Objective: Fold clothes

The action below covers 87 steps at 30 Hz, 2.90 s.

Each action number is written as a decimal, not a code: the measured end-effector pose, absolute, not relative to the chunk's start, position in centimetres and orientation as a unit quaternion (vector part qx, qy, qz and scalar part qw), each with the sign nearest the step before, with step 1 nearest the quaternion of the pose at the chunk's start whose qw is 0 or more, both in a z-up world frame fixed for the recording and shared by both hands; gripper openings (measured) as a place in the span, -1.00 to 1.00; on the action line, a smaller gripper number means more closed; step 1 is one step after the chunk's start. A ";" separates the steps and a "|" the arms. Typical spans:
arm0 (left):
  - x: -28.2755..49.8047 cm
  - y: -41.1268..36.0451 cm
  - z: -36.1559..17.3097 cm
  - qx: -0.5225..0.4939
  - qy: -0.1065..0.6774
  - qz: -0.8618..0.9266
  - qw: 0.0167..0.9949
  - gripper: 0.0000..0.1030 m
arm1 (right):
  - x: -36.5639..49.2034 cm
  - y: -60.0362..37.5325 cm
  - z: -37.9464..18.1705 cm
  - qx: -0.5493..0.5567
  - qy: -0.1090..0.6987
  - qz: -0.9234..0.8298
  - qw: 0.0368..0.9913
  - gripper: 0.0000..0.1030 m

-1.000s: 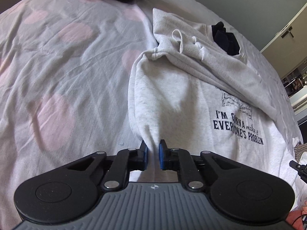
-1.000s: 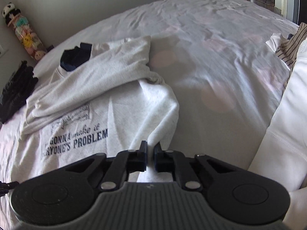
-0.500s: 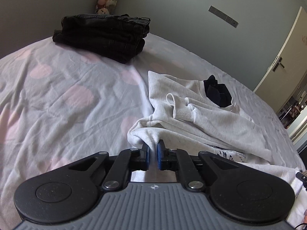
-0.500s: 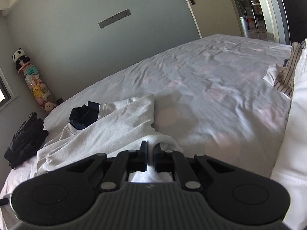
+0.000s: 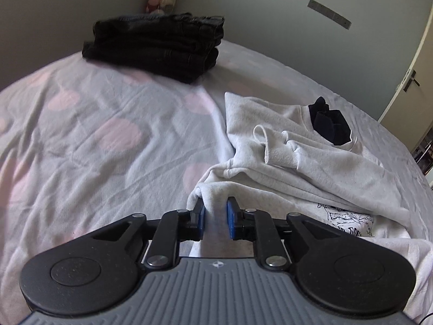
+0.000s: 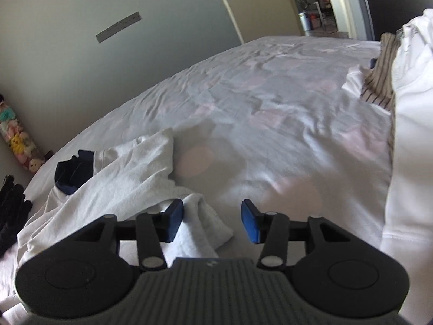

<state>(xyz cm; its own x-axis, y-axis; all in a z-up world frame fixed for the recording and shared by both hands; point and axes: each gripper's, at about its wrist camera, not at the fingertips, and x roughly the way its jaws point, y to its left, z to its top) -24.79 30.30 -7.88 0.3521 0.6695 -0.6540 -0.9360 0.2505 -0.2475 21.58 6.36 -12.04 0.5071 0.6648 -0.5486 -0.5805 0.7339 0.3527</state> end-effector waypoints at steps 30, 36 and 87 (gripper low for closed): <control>-18.6 19.8 0.5 -0.013 0.375 0.276 0.885 0.51 | 9.4 6.8 0.2 -0.219 0.234 0.685 0.654 0.59; -19.3 18.6 -1.1 0.022 0.485 0.169 0.858 0.51 | 7.8 6.3 -1.9 -0.376 0.227 0.683 0.584 0.60; -23.1 14.2 1.3 0.038 0.440 0.296 0.847 -0.82 | 7.7 -0.9 -0.4 -0.411 0.082 0.600 0.681 -0.79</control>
<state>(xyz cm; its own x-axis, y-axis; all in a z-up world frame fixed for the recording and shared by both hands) -23.06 14.24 1.25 0.4386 0.5347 -0.7223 -0.4678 0.8221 0.3245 7.71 -0.94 -0.41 0.2665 0.7501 -0.6052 -0.8852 -0.0579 -0.4616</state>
